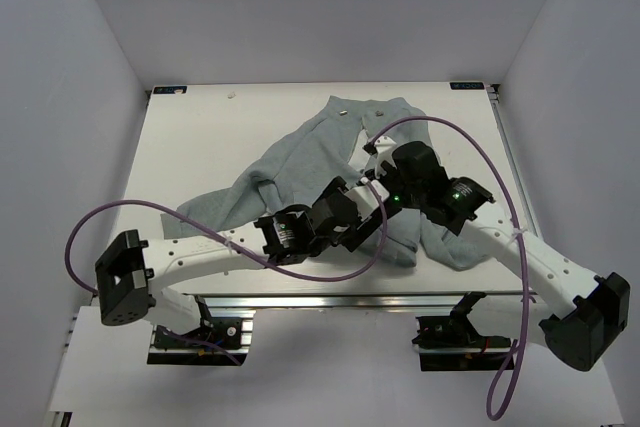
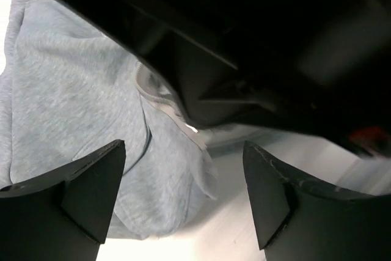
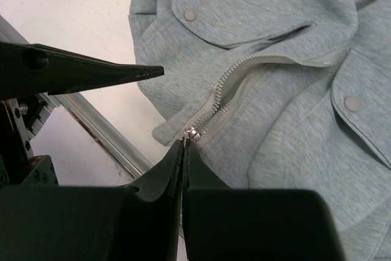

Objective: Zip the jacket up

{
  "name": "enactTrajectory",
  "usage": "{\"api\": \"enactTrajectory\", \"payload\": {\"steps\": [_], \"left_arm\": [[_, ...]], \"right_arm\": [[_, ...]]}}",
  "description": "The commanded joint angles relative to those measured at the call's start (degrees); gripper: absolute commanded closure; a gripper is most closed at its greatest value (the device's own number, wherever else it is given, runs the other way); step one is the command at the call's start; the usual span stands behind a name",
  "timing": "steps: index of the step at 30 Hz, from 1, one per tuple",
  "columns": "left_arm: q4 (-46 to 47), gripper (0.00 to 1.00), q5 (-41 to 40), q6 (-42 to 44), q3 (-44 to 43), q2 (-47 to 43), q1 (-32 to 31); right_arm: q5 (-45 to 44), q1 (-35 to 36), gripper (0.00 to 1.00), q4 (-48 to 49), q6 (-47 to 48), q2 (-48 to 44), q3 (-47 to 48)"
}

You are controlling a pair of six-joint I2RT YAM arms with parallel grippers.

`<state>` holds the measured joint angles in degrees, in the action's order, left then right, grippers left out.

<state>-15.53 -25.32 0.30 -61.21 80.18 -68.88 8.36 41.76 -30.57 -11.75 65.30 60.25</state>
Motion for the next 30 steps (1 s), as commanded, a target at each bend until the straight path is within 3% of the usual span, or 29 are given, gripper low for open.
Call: {"api": "enactTrajectory", "payload": {"steps": [1,3,8,14,19,23,30], "left_arm": [[0.58,0.14,-1.83,1.81,-0.05,2.87,-0.37],[1.99,0.17,-0.53,2.16,0.47,3.14,-0.38],[2.44,0.35,1.84,2.87,0.65,2.88,-0.38],[-0.11,0.22,1.59,0.94,1.53,1.91,-0.37],[1.46,0.25,-1.30,0.32,3.64,0.77,-0.38],[3.66,0.32,-1.84,1.28,3.64,2.08,-0.29],[6.56,0.55,-1.40,2.07,3.55,3.40,-0.29]], "right_arm": [[2.36,-0.89,1.00,1.48,-1.43,-0.26,4.09],[2.80,-1.33,1.00,1.47,-1.44,0.18,4.18],[2.89,-1.77,1.00,1.39,-1.87,0.88,4.88],[2.01,-2.91,1.00,0.33,-2.05,1.32,5.85],[3.50,-3.00,1.00,0.59,-1.96,1.06,5.76],[3.94,-3.09,1.00,0.51,-2.14,0.88,5.76],[4.47,-3.17,1.00,0.25,-2.40,1.15,5.49]]}}
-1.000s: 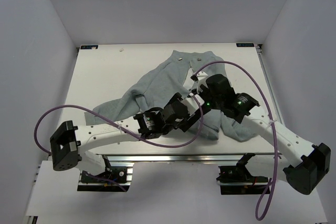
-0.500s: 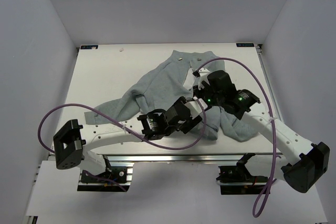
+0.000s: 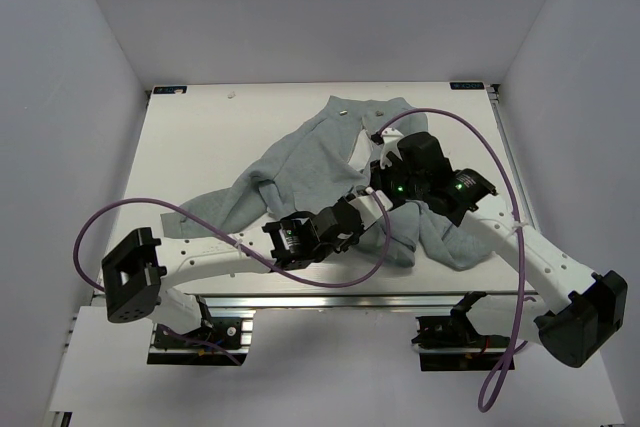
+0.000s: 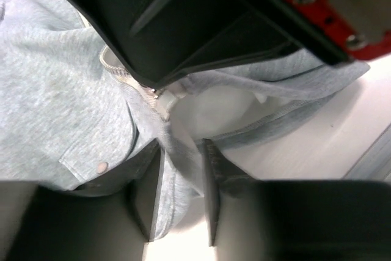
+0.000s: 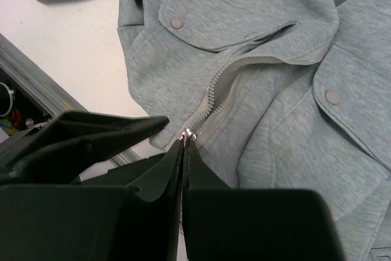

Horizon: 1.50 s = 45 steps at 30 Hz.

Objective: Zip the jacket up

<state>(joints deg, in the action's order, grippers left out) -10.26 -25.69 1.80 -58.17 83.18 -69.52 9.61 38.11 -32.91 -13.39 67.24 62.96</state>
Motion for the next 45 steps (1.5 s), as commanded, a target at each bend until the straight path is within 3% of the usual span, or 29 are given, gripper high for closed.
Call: {"api": "enactTrajectory", "payload": {"steps": [1,6,7,8,22,33,38,42,45], "left_arm": [[1.91,0.60,-0.76,1.00,0.69,-0.29,0.35],[4.90,0.82,-0.76,4.17,1.31,-1.70,0.35],[4.90,0.94,-1.02,4.43,1.31,-1.88,0.35],[4.99,1.00,-0.85,4.79,1.39,-1.96,0.35],[0.34,1.00,2.49,0.75,6.58,-15.58,0.35],[-7.40,1.00,6.18,-4.61,4.65,-14.53,0.00],[-8.55,1.00,9.96,-6.98,5.08,-15.67,-0.09],[-10.03,1.00,6.99,-8.57,4.91,-14.54,-0.09],[-11.97,1.00,5.83,-8.83,1.58,-11.39,-0.09]], "right_arm": [[3.49,0.48,1.00,2.50,-0.85,-0.62,2.70],[3.40,0.56,1.00,2.32,-0.59,-0.09,2.34],[3.14,0.48,1.00,2.41,-0.59,-0.01,2.26],[3.05,0.56,1.00,2.58,-0.41,-0.09,2.08],[-4.32,0.48,1.00,8.03,4.42,1.57,-0.82],[-8.46,0.48,1.00,20.23,8.46,5.53,-3.63],[-14.79,0.48,1.00,19.82,9.78,7.99,-1.36],[-9.02,0.48,1.00,17.26,10.40,5.89,-0.12],[-3.30,0.56,1.00,9.73,9.43,4.65,1.37]]}}
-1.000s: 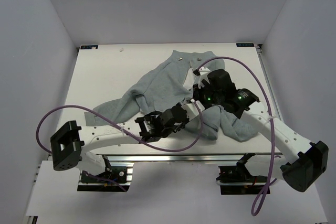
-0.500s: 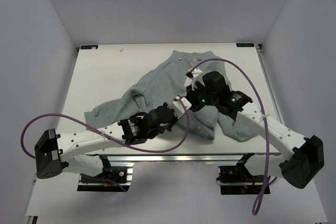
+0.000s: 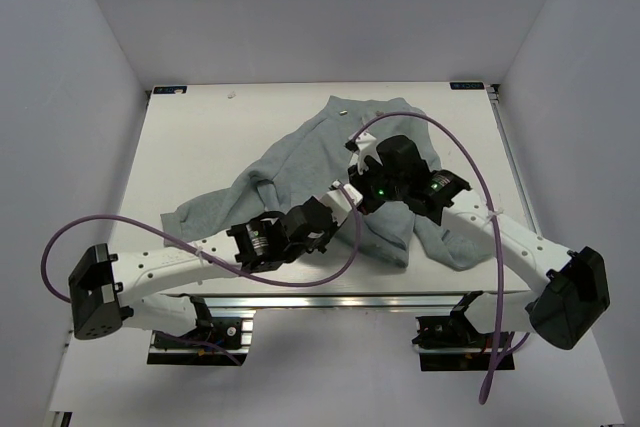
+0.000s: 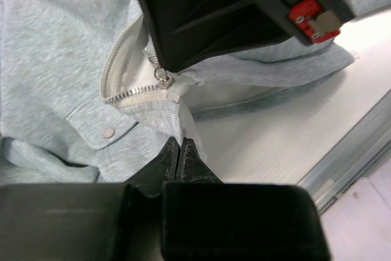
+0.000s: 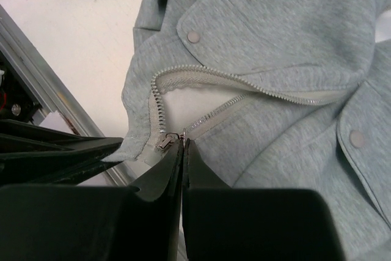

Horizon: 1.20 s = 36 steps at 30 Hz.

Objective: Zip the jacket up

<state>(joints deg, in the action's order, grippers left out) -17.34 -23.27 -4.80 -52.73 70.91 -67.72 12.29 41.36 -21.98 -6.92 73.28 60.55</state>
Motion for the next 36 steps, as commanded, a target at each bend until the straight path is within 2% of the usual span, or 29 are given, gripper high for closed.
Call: {"api": "enactTrajectory", "payload": {"steps": [1,3,8,9,11,16,20,22,23,25,31,32,33,36], "left_arm": [[-5.15,1.00,2.97,-2.15,-4.48,1.67,-1.89],[-5.07,1.00,2.18,-1.71,-5.45,3.52,-1.89],[-4.19,0.99,1.56,-2.06,-5.98,4.41,-1.89],[-4.45,0.89,1.30,-1.97,-6.16,4.49,-1.89],[-4.98,0.77,0.42,-1.53,-6.33,5.02,-1.89],[-5.42,0.51,0.06,-1.00,-7.48,7.13,-1.89],[-3.58,0.37,-0.90,-1.00,-6.86,8.62,-1.89],[-2.61,0.35,-1.43,-1.09,-6.86,9.06,-1.89],[-1.56,0.29,-1.60,-1.09,-6.77,9.24,-1.89],[-0.07,0.02,-2.83,-0.92,-6.07,9.33,-1.89],[5.38,0.04,-6.53,0.75,-5.02,9.42,-1.88],[7.30,0.08,-6.96,1.02,-4.32,9.42,-1.89],[8.11,0.16,-7.32,1.19,-4.05,9.50,-1.89],[10.22,0.27,-8.98,2.86,-3.17,9.85,-1.89]], "right_arm": [[-4.84,-2.78,1.00,-3.31,1.83,-1.64,4.13],[-2.11,-2.78,1.00,-5.27,1.56,-1.91,3.61],[-2.63,-2.78,1.00,-7.72,1.03,-4.81,0.35],[-2.10,-2.69,1.00,-7.90,1.03,-5.16,0.53],[-0.88,-2.78,1.00,-8.17,0.85,-5.68,0.97],[4.05,-2.78,1.00,-8.69,0.33,-6.30,1.41],[4.76,-2.69,1.00,-9.92,0.06,-5.86,2.11],[4.84,-2.69,1.00,-10.54,-0.29,-5.43,2.55],[5.19,-2.78,1.00,-10.54,-0.38,-5.42,2.55],[5.46,-2.69,1.00,-10.37,-0.73,-5.34,2.64],[5.72,-2.78,1.00,-10.28,-1.69,-5.42,2.90],[5.64,-2.78,1.00,-10.10,-1.96,-5.51,2.90],[5.55,-2.78,1.00,-10.10,-2.13,-5.69,2.99],[5.81,-2.78,1.00,-10.10,-2.84,-6.04,3.60]]}}
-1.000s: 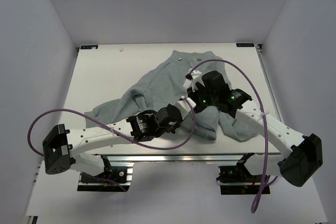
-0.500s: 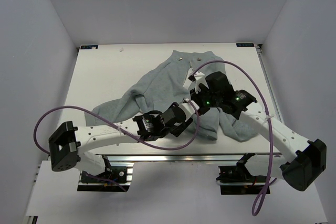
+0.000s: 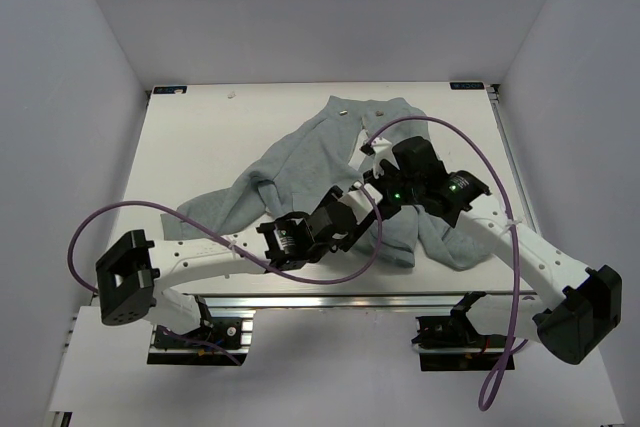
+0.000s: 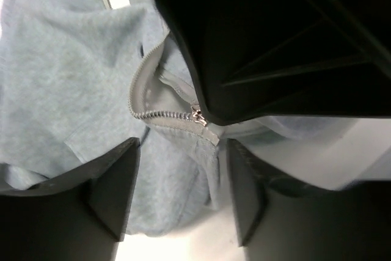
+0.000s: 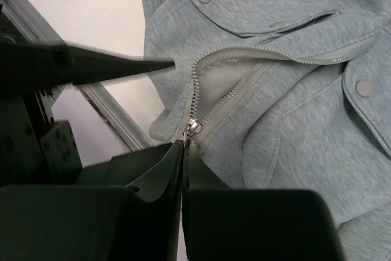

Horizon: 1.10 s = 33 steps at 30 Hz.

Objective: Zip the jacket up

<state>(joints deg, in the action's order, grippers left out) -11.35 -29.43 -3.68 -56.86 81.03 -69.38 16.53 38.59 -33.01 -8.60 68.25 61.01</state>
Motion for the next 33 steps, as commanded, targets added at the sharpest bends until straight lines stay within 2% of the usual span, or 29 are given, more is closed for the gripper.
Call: {"api": "enactTrajectory", "payload": {"steps": [1,6,10,11,16,21,26,29,33], "left_arm": [[4.32,0.34,-2.56,2.79,1.05,0.17,-0.22],[3.62,0.55,-0.63,3.60,0.96,1.23,-0.22],[4.50,0.94,0.78,5.09,1.14,0.79,-0.22],[5.02,1.00,0.87,5.18,1.14,0.36,-0.22],[5.91,1.00,5.43,7.54,0.79,-2.98,-0.31],[-0.15,1.00,8.33,8.34,-3.43,-8.51,-1.98],[-6.39,1.00,12.38,5.09,-5.71,-15.90,-2.42],[-8.41,1.00,14.13,2.47,-5.81,-18.36,-2.33],[-17.54,1.00,14.40,-4.37,-9.31,-18.37,-2.42]], "right_arm": [[1.57,-0.09,1.00,0.76,-1.33,-1.01,3.58],[1.13,-0.09,1.00,0.41,-1.59,-0.22,4.99],[1.39,-0.44,1.00,0.93,-1.68,-0.05,5.34],[1.31,-0.53,1.00,0.85,-1.68,0.22,5.34],[-3.16,-0.88,1.00,1.11,-0.19,1.27,6.22],[-13.18,-0.97,1.00,3.65,3.85,3.47,6.84],[-11.26,-1.06,1.00,7.61,8.42,6.01,5.96],[-16.18,-2.81,1.00,13.66,7.64,9.87,6.13],[-21.01,-9.57,1.00,15.25,7.81,19.80,15.08]]}}
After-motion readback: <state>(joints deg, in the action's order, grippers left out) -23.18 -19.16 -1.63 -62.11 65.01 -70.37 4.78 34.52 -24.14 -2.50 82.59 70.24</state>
